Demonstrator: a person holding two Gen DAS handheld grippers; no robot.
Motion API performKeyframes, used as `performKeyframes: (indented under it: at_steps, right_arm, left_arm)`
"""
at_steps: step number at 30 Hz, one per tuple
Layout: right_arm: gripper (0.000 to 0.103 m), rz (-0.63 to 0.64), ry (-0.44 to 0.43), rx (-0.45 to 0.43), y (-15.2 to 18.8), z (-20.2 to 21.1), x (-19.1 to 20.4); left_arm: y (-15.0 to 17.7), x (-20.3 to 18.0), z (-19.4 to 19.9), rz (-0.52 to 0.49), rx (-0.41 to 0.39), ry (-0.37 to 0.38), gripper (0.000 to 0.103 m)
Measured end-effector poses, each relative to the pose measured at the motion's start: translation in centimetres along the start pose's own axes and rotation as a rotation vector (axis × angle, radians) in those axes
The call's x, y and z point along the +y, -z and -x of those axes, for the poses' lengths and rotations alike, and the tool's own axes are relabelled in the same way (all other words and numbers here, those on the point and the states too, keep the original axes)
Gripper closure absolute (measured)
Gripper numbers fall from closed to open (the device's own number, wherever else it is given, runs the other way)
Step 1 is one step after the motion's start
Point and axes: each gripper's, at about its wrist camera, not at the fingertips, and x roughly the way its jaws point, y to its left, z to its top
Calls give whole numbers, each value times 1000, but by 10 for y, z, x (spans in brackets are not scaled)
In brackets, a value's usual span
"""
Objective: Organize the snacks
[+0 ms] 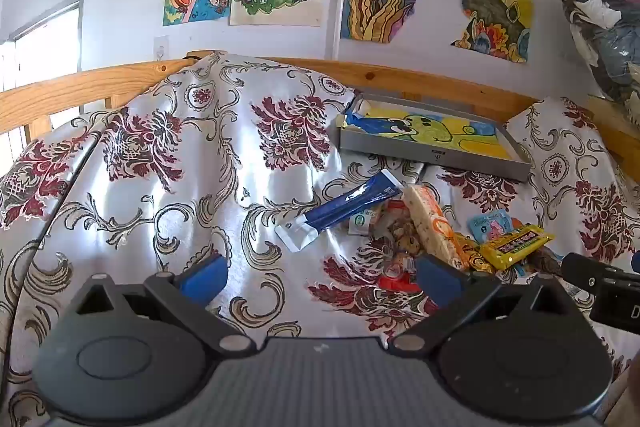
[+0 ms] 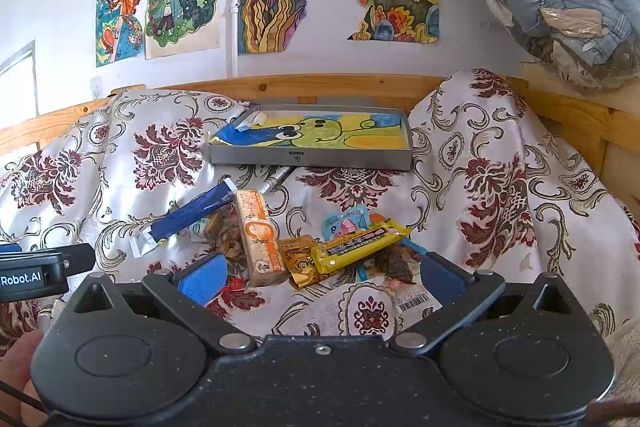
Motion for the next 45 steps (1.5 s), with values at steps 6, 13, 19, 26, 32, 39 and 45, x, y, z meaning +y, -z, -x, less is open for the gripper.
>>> performKeyframes:
  at_steps: [6, 13, 19, 26, 32, 39, 45]
  right_arm:
    - [1, 0, 0, 1, 0, 0, 0]
    - [1, 1, 0, 1, 0, 0, 0]
    - [1, 1, -1, 2, 1, -1, 0]
    - [1, 1, 0, 2, 0, 0, 0]
    - [1, 1, 0, 3, 0, -1, 0]
    - [1, 2, 0, 5, 1, -2, 0]
    - [1, 0, 6, 10, -1, 1, 1]
  left_arm:
    - [0, 0, 0, 0, 0, 0, 1]
    - [0, 0, 0, 0, 1, 0, 1]
    - [0, 0, 0, 0, 2, 0, 1]
    - [0, 0, 0, 0, 2, 0, 1]
    - [0, 0, 0, 0, 2, 0, 1]
    - [-1, 1, 0, 0, 5, -1, 1]
    - [2, 1, -1, -2, 10, -4, 1]
